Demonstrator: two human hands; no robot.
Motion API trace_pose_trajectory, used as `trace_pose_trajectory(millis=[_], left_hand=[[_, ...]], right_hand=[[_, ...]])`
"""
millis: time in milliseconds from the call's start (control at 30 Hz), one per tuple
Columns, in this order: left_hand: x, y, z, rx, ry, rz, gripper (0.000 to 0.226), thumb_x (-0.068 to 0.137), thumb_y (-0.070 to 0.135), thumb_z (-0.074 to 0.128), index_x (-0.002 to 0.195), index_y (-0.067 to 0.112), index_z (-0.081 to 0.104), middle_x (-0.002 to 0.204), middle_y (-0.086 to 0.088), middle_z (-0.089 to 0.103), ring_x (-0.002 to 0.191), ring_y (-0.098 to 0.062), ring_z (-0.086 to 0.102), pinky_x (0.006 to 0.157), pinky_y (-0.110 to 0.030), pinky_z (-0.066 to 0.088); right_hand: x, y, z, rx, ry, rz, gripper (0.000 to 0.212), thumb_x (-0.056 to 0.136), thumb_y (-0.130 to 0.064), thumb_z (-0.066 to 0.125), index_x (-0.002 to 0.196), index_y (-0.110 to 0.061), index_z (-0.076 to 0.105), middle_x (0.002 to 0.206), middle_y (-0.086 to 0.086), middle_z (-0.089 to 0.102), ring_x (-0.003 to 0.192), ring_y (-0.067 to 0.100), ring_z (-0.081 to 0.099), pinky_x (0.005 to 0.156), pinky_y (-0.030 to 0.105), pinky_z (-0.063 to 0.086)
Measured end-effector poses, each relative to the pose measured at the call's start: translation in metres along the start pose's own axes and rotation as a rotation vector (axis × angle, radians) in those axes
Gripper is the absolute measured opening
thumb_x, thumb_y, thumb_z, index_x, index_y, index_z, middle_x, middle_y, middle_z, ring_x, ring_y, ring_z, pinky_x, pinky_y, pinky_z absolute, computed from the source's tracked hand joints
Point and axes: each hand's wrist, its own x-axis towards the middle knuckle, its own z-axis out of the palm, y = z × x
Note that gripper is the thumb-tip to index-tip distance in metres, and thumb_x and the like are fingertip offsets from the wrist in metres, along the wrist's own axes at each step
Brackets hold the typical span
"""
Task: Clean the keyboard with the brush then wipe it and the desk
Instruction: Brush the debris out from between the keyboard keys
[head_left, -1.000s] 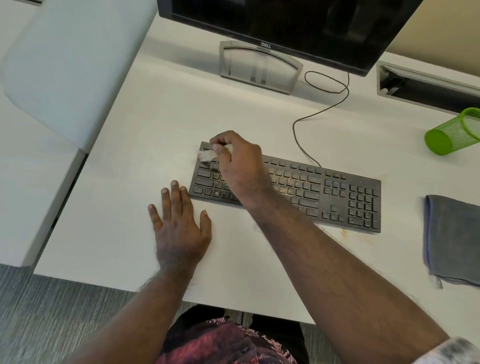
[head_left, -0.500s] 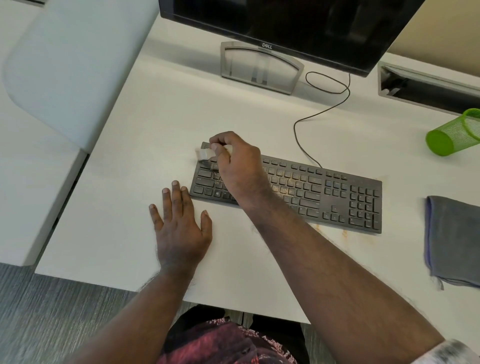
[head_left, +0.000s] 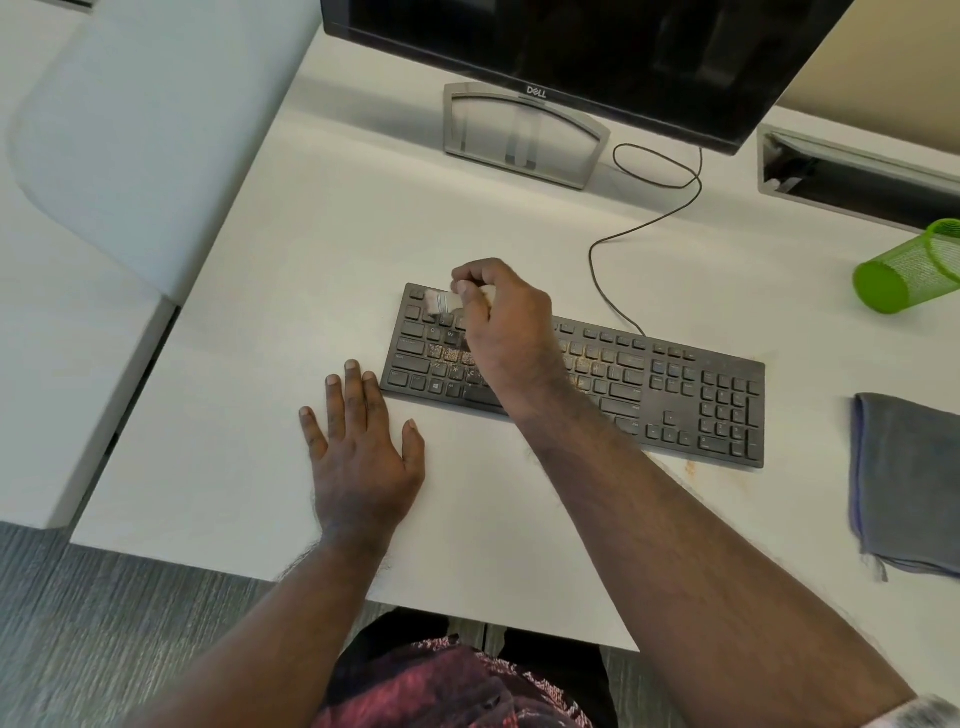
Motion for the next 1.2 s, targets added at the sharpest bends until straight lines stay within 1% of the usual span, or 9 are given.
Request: trace_pose_trajectory(millis=[200, 267, 400, 533, 633, 700, 800, 967, 1200], left_hand=[[0.000, 0.000, 0.001, 0.000, 0.007, 0.004, 0.074, 0.097, 0.043, 0.034, 0.157, 0.001, 0.030, 0.169, -0.013, 0.019, 0.157, -0.032, 0.015, 0.124, -0.061, 0.011], [-0.001, 0.000, 0.000, -0.005, 0.007, 0.005, 0.075, 0.097, 0.044, 0.033, 0.158, 0.001, 0.030, 0.169, -0.013, 0.018, 0.157, -0.032, 0.014, 0.124, -0.061, 0.011], [0.000, 0.000, 0.001, -0.006, 0.005, 0.003, 0.075, 0.097, 0.044, 0.033, 0.158, 0.001, 0.029, 0.169, -0.013, 0.018, 0.157, -0.032, 0.014, 0.124, -0.061, 0.011], [0.000, -0.001, 0.002, -0.006, -0.002, 0.001, 0.075, 0.097, 0.044, 0.033, 0.158, 0.001, 0.029, 0.170, -0.012, 0.017, 0.157, -0.031, 0.013, 0.124, -0.061, 0.010], [0.000, -0.001, 0.001, -0.004, -0.010, 0.001, 0.075, 0.096, 0.045, 0.032, 0.158, 0.001, 0.029, 0.170, -0.012, 0.016, 0.157, -0.031, 0.012, 0.124, -0.061, 0.010], [0.000, -0.001, 0.001, -0.005, -0.014, 0.000, 0.076, 0.096, 0.045, 0.032, 0.158, 0.001, 0.028, 0.170, -0.012, 0.016, 0.157, -0.031, 0.012, 0.124, -0.061, 0.010], [0.000, -0.001, 0.001, -0.005, -0.018, 0.001, 0.075, 0.097, 0.045, 0.031, 0.158, 0.001, 0.028, 0.170, -0.012, 0.015, 0.157, -0.031, 0.011, 0.124, -0.061, 0.010], [0.000, 0.000, 0.001, -0.001, -0.017, 0.001, 0.076, 0.097, 0.045, 0.030, 0.158, 0.002, 0.028, 0.170, -0.012, 0.016, 0.157, -0.031, 0.012, 0.125, -0.060, 0.009], [0.000, 0.000, 0.001, 0.001, -0.016, 0.000, 0.075, 0.097, 0.045, 0.031, 0.158, 0.002, 0.029, 0.170, -0.012, 0.016, 0.157, -0.031, 0.013, 0.124, -0.061, 0.010]], right_hand=[[-0.006, -0.003, -0.004, -0.169, -0.138, -0.023, 0.014, 0.100, -0.024, 0.053, 0.105, -0.021, 0.066, 0.088, -0.005, 0.071, 0.054, 0.005, 0.057, 0.051, 0.030, 0.054], [-0.006, -0.005, -0.005, -0.140, -0.097, -0.020, 0.015, 0.099, -0.023, 0.054, 0.106, -0.020, 0.066, 0.089, -0.006, 0.070, 0.057, 0.005, 0.058, 0.051, 0.028, 0.053], [-0.013, -0.007, -0.001, -0.168, -0.117, -0.024, 0.015, 0.100, -0.022, 0.052, 0.105, -0.018, 0.066, 0.082, -0.009, 0.065, 0.052, -0.001, 0.050, 0.045, 0.010, 0.035], [-0.017, -0.008, 0.000, -0.150, -0.146, 0.011, 0.016, 0.100, -0.021, 0.050, 0.102, -0.019, 0.066, 0.080, -0.008, 0.066, 0.047, -0.001, 0.051, 0.039, 0.011, 0.032], [-0.012, -0.010, -0.004, -0.123, -0.081, -0.004, 0.016, 0.100, -0.021, 0.050, 0.104, -0.019, 0.065, 0.087, -0.005, 0.069, 0.050, 0.002, 0.052, 0.044, 0.019, 0.041], [-0.012, -0.012, -0.004, -0.153, -0.085, -0.019, 0.016, 0.101, -0.021, 0.049, 0.105, -0.019, 0.065, 0.088, -0.006, 0.068, 0.050, -0.001, 0.048, 0.042, 0.011, 0.035], [-0.017, -0.013, -0.001, -0.231, -0.179, -0.025, 0.017, 0.101, -0.023, 0.049, 0.104, -0.019, 0.065, 0.082, -0.009, 0.064, 0.047, -0.001, 0.046, 0.041, 0.010, 0.029], [-0.010, -0.014, -0.014, -0.163, -0.160, 0.009, 0.014, 0.100, -0.024, 0.053, 0.103, -0.022, 0.066, 0.088, -0.009, 0.068, 0.061, 0.000, 0.059, 0.048, 0.020, 0.046], [-0.008, -0.015, -0.013, -0.196, -0.253, -0.037, 0.013, 0.098, -0.026, 0.056, 0.103, -0.025, 0.068, 0.088, -0.011, 0.069, 0.066, -0.002, 0.057, 0.055, 0.018, 0.046]])
